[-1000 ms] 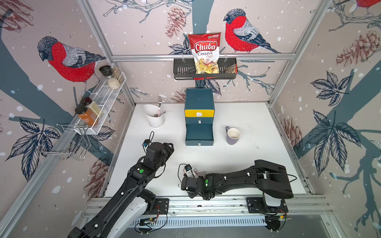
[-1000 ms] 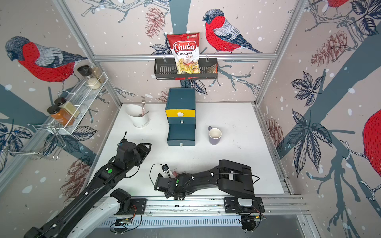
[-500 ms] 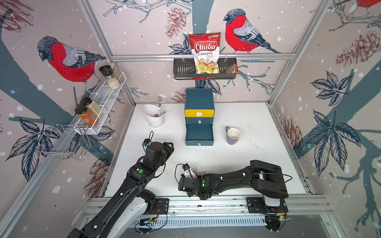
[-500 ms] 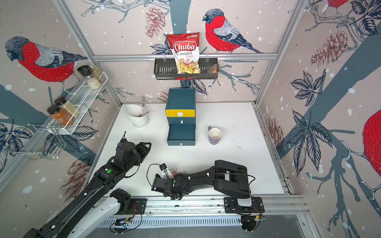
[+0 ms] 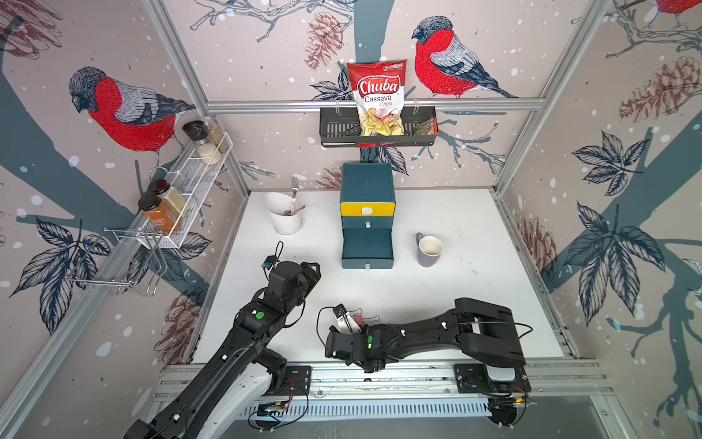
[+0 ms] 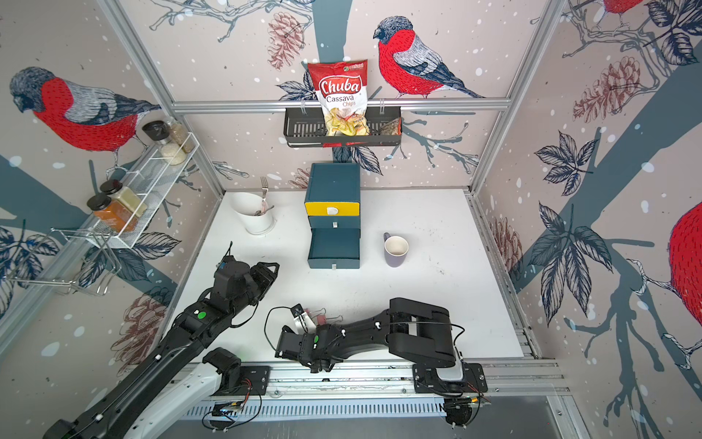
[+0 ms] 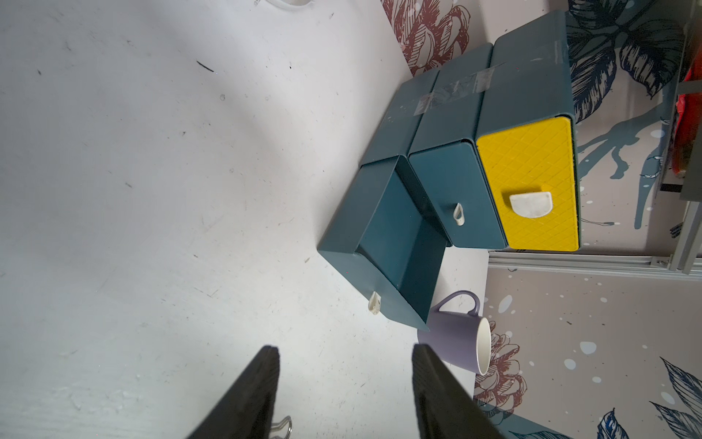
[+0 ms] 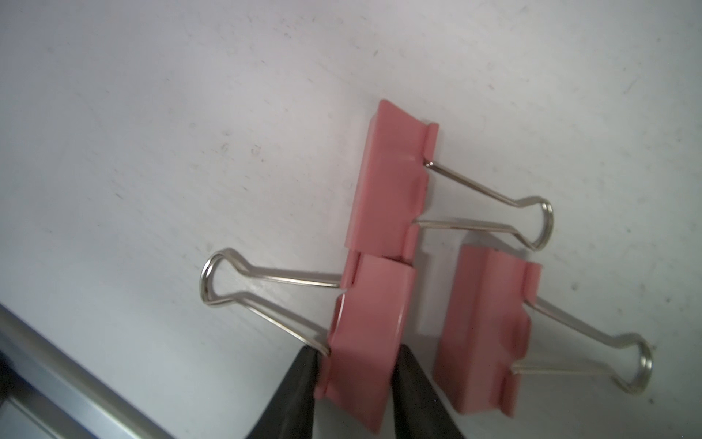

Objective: Put the binder clips in the drawer according to color
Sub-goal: Pick up the binder clip at the center of the board.

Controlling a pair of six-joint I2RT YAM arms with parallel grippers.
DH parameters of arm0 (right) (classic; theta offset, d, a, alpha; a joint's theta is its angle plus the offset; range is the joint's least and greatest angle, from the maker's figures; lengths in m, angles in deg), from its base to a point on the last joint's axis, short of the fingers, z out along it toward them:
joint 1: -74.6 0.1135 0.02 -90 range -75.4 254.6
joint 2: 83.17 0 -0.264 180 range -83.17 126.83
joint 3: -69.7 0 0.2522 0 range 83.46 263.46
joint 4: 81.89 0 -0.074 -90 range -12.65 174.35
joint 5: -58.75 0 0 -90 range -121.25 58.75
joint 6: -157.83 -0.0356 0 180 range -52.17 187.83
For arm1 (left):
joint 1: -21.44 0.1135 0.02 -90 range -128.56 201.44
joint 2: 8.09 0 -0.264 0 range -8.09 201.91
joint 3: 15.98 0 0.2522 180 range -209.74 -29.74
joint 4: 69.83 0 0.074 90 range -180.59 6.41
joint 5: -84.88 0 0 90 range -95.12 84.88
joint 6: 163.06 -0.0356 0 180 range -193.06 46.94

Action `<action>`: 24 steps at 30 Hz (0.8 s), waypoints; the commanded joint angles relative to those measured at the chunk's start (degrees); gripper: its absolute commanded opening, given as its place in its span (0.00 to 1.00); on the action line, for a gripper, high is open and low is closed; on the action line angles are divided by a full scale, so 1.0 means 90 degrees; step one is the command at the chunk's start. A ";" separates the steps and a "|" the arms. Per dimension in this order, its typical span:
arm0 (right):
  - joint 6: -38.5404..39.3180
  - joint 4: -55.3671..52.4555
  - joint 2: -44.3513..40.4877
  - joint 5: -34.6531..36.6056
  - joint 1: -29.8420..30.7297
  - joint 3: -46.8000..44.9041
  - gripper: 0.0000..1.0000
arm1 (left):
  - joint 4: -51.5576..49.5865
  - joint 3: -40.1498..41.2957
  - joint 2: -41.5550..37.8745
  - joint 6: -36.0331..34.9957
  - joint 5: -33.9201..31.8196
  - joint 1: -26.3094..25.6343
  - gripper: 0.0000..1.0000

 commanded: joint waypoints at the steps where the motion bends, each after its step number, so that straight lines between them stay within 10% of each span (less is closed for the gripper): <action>1: -0.0079 -0.0771 0.0062 -0.0224 0.0024 -0.0052 0.35 | 0.0124 -0.0050 0.0016 -0.0107 0.0085 0.0008 0.60; 15: 0.0087 -0.1129 -0.1350 0.0216 -0.0268 0.0067 0.28 | 0.0279 0.0169 0.0625 -0.0565 0.0604 0.0016 0.60; 24: 0.1240 -0.0803 -0.2137 -0.0303 -0.2317 0.0387 0.28 | -0.0084 0.0374 0.0905 -0.0763 0.0779 -0.0118 0.60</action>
